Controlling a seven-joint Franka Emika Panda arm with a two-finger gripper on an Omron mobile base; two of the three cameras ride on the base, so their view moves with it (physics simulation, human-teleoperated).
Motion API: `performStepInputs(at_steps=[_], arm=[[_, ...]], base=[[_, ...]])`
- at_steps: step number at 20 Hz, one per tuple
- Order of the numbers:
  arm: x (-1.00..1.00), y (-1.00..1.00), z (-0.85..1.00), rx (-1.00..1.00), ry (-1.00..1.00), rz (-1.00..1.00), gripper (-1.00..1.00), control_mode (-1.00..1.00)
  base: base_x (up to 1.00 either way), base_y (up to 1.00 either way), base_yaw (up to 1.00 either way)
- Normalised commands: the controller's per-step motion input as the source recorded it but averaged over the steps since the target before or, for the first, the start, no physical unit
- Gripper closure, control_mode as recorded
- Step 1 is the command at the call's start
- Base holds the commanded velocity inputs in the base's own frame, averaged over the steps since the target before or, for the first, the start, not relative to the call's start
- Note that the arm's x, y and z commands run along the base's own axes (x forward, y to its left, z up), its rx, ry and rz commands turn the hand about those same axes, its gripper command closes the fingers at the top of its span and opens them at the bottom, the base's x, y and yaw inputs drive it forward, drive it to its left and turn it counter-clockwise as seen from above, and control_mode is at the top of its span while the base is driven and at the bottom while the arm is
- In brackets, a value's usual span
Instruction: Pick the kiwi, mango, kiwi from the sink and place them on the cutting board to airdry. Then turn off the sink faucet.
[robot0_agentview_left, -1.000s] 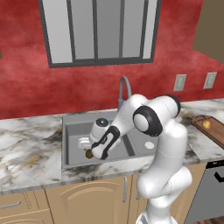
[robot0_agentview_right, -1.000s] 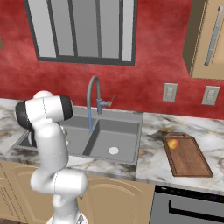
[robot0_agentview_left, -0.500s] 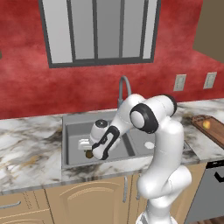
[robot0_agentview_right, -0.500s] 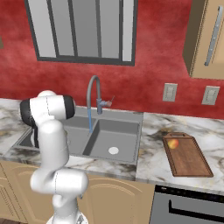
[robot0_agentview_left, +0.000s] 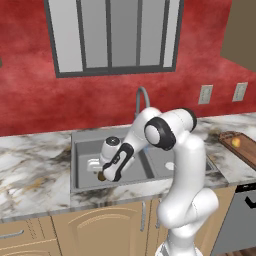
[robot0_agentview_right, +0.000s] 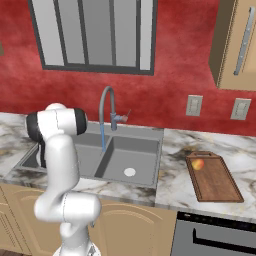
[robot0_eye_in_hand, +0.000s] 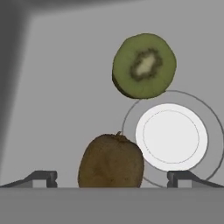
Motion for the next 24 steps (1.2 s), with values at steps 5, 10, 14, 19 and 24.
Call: performStepInputs(at_steps=[5,10,14,19,24], arm=[[0.07,0.03,-0.13,0.00,0.03,-0.01,-1.00,-1.00],[0.05,0.00,-0.14,0.00,0.03,-0.01,-1.00,-1.00],[0.01,0.00,-0.13,0.00,0.02,-0.01,-1.00,-1.00],[0.04,0.04,-0.13,0.00,0.02,-0.02,1.00,-1.00],[0.01,0.02,-0.04,0.00,0.01,-0.01,1.00,-1.00]], base=[[0.00,0.00,0.00],[0.00,0.00,0.00],[0.00,0.00,0.00],[0.00,0.00,0.00],[0.00,0.00,0.00]])
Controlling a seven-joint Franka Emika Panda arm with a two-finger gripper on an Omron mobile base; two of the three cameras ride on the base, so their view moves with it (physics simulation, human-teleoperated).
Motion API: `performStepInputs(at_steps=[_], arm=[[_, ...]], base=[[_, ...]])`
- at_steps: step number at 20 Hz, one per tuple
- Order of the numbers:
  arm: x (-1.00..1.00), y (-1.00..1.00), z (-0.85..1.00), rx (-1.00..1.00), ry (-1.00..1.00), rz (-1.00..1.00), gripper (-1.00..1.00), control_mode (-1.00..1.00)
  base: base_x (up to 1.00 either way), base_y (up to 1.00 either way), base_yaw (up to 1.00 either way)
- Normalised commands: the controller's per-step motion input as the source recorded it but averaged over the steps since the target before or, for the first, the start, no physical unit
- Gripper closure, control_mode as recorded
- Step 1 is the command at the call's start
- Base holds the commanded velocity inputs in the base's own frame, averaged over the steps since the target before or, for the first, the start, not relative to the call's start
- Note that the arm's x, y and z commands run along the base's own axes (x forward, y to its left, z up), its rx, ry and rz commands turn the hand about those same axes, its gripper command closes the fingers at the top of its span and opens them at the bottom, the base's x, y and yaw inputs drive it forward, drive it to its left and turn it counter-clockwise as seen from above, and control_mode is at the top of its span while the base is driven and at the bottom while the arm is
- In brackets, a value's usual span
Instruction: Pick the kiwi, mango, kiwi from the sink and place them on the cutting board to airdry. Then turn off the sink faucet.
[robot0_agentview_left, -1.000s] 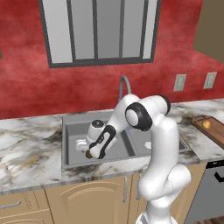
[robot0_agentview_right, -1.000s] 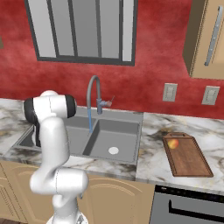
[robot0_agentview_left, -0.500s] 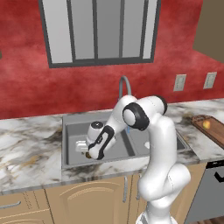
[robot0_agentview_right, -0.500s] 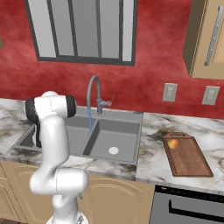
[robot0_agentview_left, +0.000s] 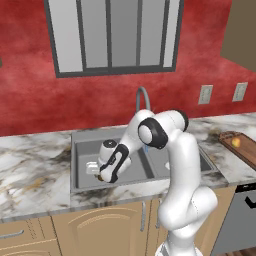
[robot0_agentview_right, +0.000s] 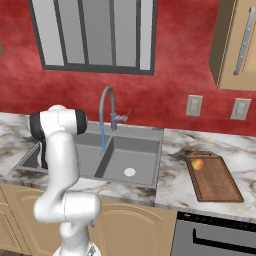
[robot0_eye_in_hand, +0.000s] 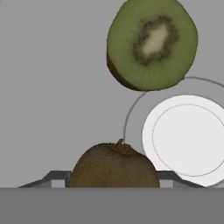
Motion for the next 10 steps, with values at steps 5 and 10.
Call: performStepInputs(at_steps=[5,10], arm=[[0.00,0.00,0.00,0.00,0.00,0.00,1.00,-1.00],[0.00,0.01,0.20,0.00,-0.01,0.00,1.00,-1.00]], base=[[0.00,0.00,0.00],[0.00,0.00,0.00]])
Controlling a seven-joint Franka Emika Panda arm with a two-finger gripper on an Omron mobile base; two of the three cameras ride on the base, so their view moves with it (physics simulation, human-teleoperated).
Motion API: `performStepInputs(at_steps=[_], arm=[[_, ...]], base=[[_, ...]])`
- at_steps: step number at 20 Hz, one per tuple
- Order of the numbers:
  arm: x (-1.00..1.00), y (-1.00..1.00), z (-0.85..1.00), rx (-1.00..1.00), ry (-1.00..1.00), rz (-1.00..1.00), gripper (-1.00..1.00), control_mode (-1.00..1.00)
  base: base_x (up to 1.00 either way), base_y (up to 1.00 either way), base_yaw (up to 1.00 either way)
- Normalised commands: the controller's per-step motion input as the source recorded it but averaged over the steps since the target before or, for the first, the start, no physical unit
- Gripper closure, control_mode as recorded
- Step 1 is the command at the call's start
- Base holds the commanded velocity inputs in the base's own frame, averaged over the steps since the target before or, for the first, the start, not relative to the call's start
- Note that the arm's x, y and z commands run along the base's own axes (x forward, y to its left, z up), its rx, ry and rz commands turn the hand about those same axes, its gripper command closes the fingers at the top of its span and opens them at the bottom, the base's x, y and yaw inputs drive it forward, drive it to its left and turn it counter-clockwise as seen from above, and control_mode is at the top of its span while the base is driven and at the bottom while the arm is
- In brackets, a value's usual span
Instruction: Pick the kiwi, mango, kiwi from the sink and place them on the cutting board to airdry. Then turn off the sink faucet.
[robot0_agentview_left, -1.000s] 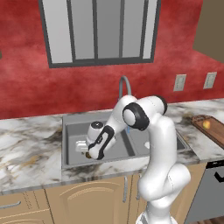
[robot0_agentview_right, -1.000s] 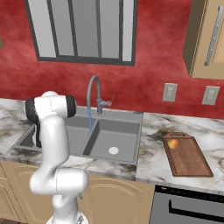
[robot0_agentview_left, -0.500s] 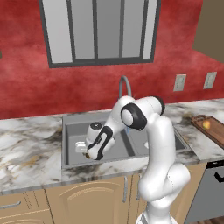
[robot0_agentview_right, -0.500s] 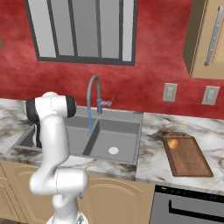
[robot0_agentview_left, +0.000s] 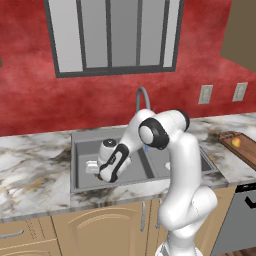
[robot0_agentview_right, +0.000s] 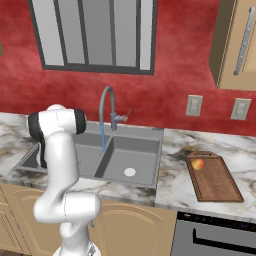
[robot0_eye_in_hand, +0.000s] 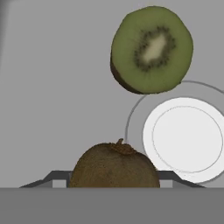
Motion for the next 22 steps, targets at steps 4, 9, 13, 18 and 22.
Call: performStepInputs(at_steps=[4,9,13,18,22], arm=[[0.00,0.04,0.46,0.00,0.00,0.00,1.00,-1.00],[0.00,0.00,0.67,0.00,0.00,0.00,1.00,-1.00],[0.00,-0.03,0.77,0.01,0.01,0.00,1.00,-1.00],[0.00,-0.19,0.83,0.02,0.02,0.00,1.00,-1.00],[0.00,-0.16,0.85,0.04,0.00,0.00,1.00,-1.00]], base=[[0.00,0.00,0.00],[0.00,0.00,0.00],[0.00,0.00,0.00],[0.00,0.00,0.00],[0.00,0.00,0.00]])
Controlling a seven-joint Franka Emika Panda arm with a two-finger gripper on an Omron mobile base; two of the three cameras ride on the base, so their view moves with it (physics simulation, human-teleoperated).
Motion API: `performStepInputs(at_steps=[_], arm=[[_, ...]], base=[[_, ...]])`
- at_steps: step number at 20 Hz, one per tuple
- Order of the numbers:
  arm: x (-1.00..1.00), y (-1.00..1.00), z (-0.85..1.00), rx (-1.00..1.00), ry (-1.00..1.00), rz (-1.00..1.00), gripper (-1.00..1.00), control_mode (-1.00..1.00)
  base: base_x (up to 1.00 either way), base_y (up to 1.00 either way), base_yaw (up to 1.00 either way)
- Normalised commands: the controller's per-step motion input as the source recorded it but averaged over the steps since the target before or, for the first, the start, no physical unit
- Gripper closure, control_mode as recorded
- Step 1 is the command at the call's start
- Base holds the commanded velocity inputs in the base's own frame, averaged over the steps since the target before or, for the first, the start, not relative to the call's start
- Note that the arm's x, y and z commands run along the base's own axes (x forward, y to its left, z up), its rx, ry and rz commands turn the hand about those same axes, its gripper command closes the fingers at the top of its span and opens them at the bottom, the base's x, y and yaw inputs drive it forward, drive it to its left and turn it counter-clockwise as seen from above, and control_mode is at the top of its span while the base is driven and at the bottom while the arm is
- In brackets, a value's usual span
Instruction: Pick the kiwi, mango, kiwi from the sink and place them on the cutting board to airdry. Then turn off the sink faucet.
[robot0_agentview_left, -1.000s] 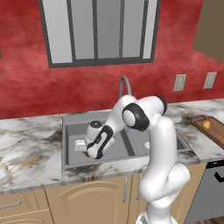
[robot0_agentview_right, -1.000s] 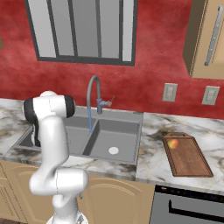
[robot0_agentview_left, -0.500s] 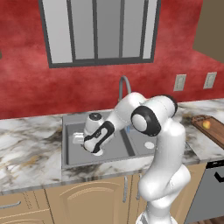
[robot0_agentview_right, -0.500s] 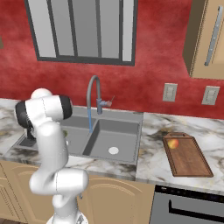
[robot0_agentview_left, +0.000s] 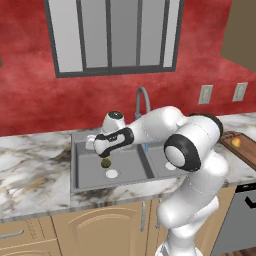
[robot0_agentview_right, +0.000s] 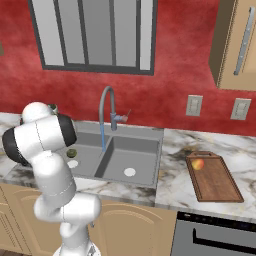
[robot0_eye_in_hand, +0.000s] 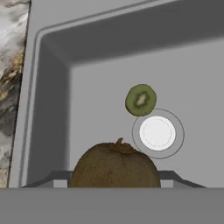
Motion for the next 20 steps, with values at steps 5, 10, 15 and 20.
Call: performStepInputs(at_steps=[5,10,15,20], arm=[[-0.22,-0.01,0.52,0.01,0.00,0.00,1.00,-1.00],[-0.24,-0.01,0.52,0.00,-0.01,0.00,1.00,-1.00],[-0.14,-0.10,0.67,0.00,0.00,0.00,1.00,-1.00],[-0.18,-0.05,0.67,0.02,0.07,0.00,1.00,-1.00]], base=[[0.00,0.00,0.00],[0.00,0.00,0.00],[0.00,0.00,0.00],[0.00,0.00,0.00]])
